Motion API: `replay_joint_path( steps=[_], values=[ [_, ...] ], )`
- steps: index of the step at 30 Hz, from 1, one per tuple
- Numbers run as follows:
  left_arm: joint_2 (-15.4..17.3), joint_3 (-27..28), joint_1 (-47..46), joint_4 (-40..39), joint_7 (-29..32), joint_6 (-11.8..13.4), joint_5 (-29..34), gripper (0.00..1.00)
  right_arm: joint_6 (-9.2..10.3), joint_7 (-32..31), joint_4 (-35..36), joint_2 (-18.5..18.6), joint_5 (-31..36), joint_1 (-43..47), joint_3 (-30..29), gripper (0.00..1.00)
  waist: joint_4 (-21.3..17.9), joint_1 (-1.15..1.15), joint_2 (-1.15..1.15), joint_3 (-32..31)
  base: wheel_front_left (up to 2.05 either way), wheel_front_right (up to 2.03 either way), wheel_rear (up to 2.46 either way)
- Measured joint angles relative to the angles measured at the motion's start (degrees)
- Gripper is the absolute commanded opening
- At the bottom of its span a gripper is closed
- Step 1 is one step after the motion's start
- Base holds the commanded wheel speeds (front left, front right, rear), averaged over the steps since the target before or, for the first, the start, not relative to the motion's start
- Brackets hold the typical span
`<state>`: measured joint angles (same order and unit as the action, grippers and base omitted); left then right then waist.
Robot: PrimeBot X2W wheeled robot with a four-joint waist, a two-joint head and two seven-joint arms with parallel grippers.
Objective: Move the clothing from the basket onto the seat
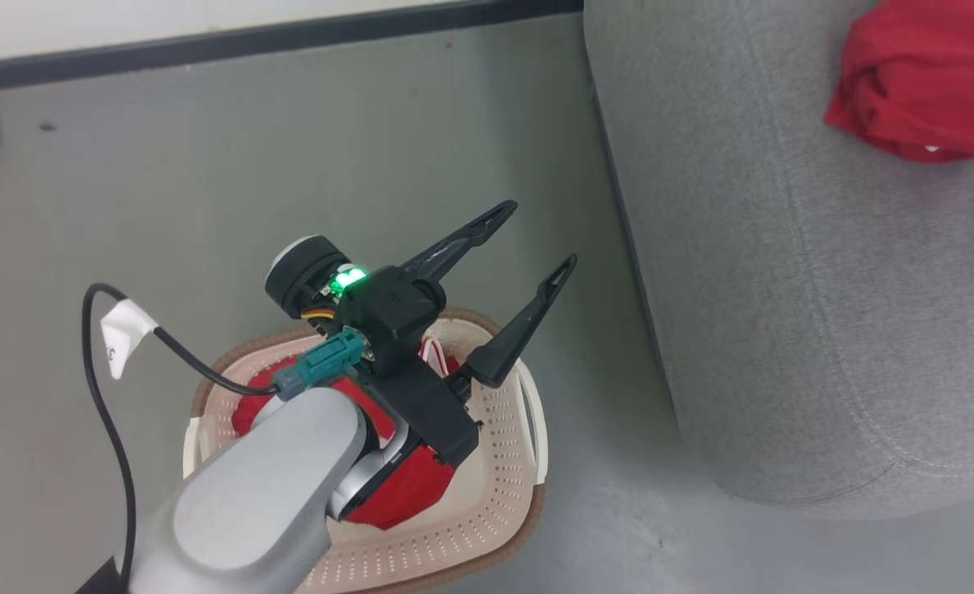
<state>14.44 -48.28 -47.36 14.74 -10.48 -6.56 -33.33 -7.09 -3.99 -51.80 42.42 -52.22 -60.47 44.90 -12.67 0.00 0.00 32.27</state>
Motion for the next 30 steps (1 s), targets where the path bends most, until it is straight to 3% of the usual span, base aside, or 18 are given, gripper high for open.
replay_joint_path(
  steps=[14,30],
  values=[
    [0.19,0.14,4.67,2.18,-1.82,-0.02,-2.55,1.0,0.0,-3.36,8.43,4.17,-5.42,5.86,6.73,1.0,-1.09,0.0,-0.01,-7.48,0.0,0.0,0.0],
    [-0.41,3.39,10.82,3.77,-3.34,0.58,-5.95,1.0,0.01,10.7,16.16,8.38,-9.29,12.16,5.47,1.0,0.34,-0.01,-0.01,-16.56,0.0,0.0,0.0]
  ],
)
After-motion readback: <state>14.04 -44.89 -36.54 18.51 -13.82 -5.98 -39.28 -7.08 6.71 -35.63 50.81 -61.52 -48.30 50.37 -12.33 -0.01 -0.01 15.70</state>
